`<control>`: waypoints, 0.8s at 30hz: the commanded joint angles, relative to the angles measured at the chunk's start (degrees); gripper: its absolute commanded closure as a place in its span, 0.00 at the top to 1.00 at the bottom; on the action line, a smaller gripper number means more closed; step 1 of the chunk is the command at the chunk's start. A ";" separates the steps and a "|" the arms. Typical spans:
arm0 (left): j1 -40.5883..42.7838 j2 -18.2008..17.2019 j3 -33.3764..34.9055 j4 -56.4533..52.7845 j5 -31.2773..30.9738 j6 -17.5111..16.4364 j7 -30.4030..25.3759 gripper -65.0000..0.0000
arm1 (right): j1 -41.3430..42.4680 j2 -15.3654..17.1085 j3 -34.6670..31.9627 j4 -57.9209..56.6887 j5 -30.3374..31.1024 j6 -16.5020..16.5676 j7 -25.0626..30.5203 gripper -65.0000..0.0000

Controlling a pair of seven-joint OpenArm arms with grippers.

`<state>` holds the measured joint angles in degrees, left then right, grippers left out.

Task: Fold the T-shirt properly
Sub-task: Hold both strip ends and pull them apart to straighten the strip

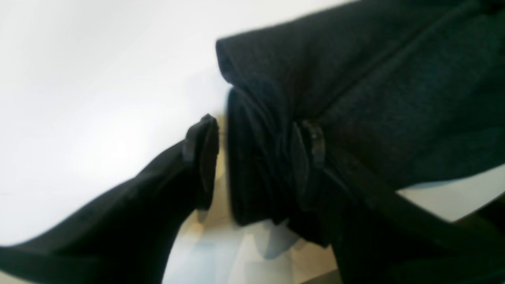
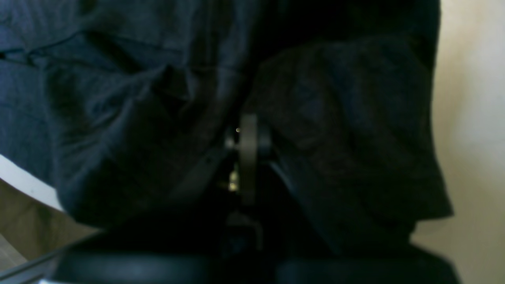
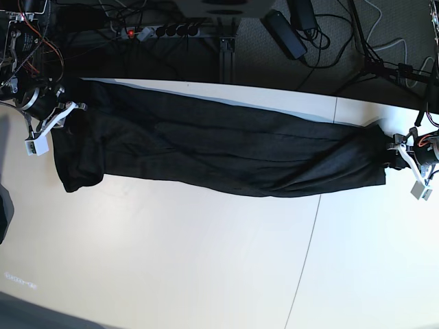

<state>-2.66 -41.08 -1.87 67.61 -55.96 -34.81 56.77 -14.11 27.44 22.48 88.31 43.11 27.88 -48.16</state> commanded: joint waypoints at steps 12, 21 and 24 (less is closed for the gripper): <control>-0.83 0.31 -0.50 -5.88 -2.12 -0.22 -0.07 0.50 | 1.42 0.92 0.37 0.70 2.01 3.63 1.46 0.00; -0.39 2.25 -0.28 -6.34 -10.21 -5.19 5.20 0.50 | 1.73 0.94 0.37 0.70 2.29 3.63 1.22 0.00; 0.00 2.78 -0.28 -6.34 -11.10 -5.19 5.18 0.50 | 2.03 0.94 0.37 0.70 2.29 3.63 1.20 0.00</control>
<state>-2.68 -37.76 -2.31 61.21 -69.12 -39.07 59.57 -12.80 27.42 22.48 88.27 44.34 27.88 -48.03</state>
